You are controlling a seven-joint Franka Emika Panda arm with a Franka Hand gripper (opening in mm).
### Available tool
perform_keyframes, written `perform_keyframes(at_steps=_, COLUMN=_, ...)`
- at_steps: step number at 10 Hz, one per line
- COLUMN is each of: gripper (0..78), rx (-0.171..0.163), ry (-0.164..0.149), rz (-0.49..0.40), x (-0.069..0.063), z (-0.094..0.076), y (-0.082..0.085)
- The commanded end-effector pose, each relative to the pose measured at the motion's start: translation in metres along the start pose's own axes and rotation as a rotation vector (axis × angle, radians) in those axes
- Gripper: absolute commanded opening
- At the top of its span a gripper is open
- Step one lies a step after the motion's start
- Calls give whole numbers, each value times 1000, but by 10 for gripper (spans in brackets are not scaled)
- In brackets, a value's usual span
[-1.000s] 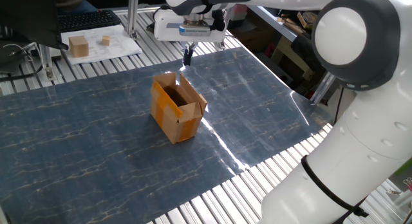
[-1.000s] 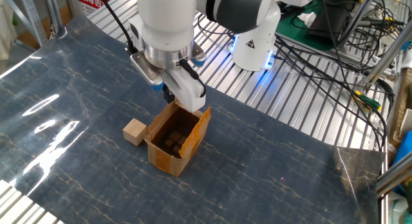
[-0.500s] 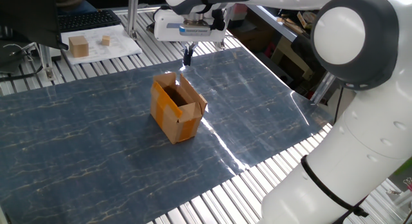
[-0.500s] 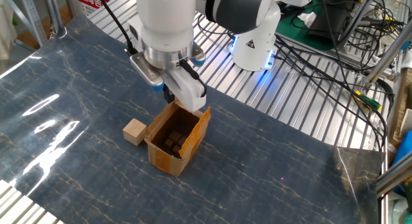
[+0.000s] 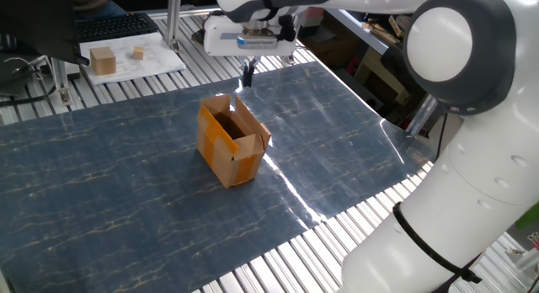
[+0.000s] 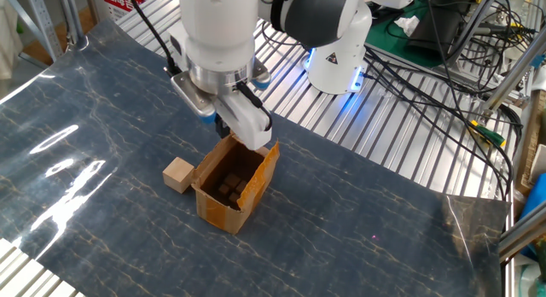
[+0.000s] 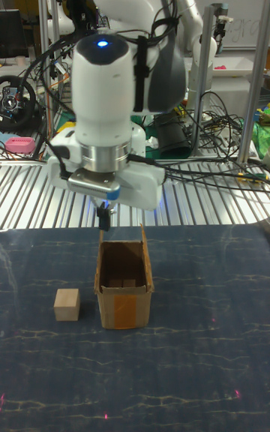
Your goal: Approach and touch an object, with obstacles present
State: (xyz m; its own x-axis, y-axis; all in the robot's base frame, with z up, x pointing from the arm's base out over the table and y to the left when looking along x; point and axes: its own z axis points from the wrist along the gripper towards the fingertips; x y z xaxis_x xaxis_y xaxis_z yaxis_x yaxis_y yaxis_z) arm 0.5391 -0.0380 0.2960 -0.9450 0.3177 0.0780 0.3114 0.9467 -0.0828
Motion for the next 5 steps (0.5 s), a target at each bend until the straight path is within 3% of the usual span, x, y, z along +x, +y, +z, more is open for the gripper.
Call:
perform_keyframes(at_steps=1, gripper=0, rx=8, ry=-15, rz=-60, x=-15, z=12, y=-24)
perform_keyframes(at_steps=5, gripper=0, rx=7, ry=-17, rz=-95, x=-25, z=30, y=-38)
